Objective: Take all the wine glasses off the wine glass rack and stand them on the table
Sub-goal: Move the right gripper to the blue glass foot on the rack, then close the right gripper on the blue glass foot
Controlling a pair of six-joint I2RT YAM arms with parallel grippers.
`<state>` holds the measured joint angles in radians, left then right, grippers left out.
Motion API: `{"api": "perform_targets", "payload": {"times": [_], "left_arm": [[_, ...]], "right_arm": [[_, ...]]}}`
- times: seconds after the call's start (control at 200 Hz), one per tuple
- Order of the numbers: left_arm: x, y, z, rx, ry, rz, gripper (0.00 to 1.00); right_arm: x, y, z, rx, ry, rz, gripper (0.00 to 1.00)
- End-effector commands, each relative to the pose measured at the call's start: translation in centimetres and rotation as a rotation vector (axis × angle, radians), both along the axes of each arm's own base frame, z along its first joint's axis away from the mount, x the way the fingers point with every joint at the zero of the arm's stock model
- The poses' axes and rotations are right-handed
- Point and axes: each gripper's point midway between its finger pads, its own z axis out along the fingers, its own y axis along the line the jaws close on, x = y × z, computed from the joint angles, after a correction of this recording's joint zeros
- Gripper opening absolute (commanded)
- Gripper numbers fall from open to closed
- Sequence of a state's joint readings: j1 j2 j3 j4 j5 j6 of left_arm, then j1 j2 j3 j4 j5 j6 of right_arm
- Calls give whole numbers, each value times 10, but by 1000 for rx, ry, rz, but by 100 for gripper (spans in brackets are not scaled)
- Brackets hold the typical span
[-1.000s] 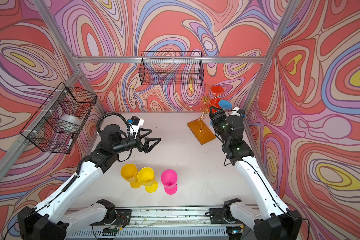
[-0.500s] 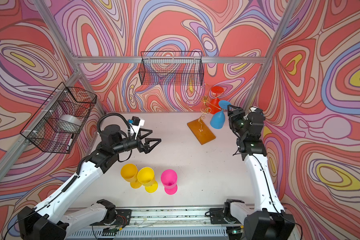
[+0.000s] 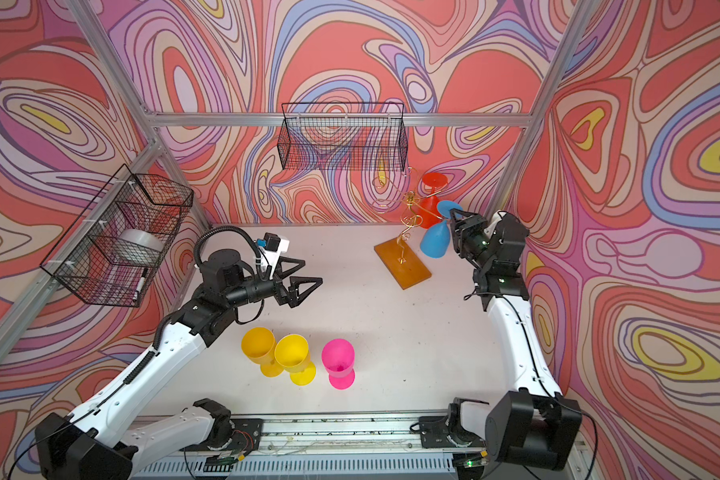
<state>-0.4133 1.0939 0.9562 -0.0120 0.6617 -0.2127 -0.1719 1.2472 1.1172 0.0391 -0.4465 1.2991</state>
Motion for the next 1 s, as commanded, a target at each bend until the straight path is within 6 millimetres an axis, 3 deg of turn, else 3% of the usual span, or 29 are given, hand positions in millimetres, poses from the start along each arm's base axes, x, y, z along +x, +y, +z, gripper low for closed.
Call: {"api": "perform_targets", "payload": {"times": [0.0,0.771,0.997], "left_arm": [[-4,-3,13,-3,-37,-27,100],[-2,-4,10,2,-29,-28,100],[-3,-5,9,2,-25,-30,100]], "right_arm": [[8,-3,2,21,-29,3,46],[21,-15,-10,75,-22,-63,15],[21,-16,-16,79,-3,-67,15]]}}
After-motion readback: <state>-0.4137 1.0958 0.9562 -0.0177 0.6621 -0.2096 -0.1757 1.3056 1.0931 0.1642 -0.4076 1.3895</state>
